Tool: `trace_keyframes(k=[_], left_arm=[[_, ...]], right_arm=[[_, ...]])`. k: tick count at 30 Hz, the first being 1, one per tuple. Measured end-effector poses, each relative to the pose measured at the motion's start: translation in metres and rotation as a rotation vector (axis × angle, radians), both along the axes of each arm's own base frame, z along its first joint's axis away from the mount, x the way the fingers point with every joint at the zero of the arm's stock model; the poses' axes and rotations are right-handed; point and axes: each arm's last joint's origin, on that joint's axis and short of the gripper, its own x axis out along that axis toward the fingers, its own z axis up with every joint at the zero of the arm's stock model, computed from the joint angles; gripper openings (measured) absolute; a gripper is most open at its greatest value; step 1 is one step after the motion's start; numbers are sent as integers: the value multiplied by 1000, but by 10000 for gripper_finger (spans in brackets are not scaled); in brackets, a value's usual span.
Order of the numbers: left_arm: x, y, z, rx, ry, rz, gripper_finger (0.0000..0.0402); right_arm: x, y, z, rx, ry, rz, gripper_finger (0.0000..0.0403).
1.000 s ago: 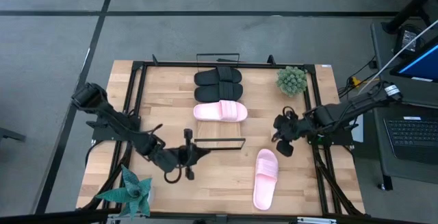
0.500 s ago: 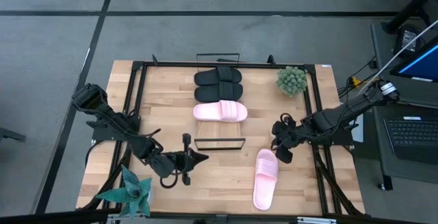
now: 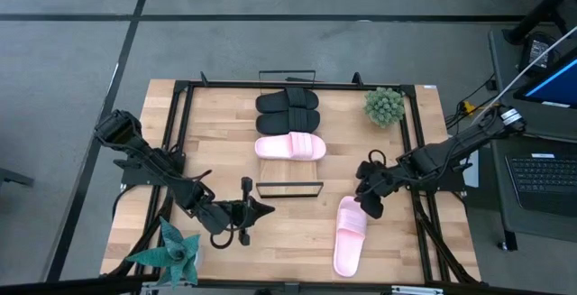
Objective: Pick and place slides into the shelf
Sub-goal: Put the pink slide on the shelf
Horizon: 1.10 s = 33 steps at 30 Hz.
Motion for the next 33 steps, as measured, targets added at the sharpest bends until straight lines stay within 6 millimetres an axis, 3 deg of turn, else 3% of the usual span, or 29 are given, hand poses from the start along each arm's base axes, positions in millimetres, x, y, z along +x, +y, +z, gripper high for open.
trace_keyframes(k=[8,20,33], left_arm=[[0,0,-1,8,12,0,0],[0,0,-1,9,14,-1,0],[0,0,-1,5,13,0,0]], right_arm=[[12,9,-18,72,117,-14,192],[34,32,-47,159,183,143,196],[39,26,-54,98,181,203,196]])
